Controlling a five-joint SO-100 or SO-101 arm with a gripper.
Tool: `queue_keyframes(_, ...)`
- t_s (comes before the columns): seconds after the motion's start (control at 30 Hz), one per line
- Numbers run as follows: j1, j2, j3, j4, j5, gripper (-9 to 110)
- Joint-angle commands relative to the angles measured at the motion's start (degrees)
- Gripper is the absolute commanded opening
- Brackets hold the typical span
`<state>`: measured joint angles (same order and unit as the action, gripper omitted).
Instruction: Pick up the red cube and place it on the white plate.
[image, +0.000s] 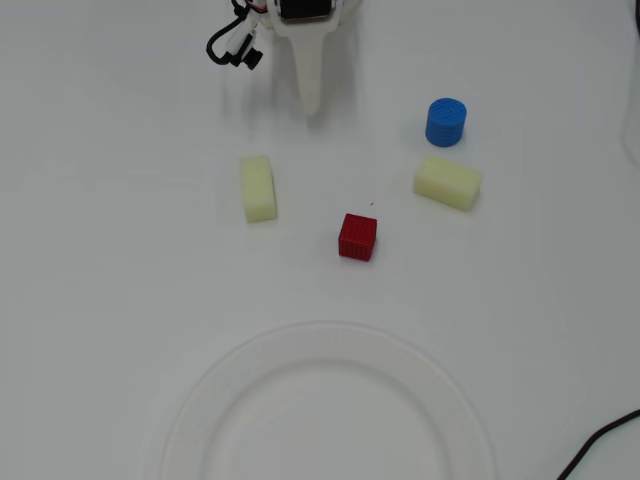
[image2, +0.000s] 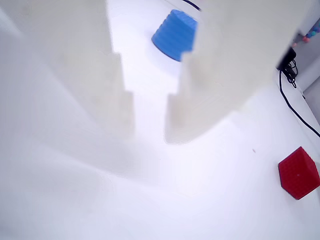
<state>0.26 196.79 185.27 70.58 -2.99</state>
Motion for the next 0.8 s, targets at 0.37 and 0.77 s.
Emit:
queue_keyframes(0.37, -3.1, 0.7, -0.2, 0.2, -1.3, 0)
queue_keyframes(0.77, -4.0, -23.7, -29.8, -4.0, 7.9, 0)
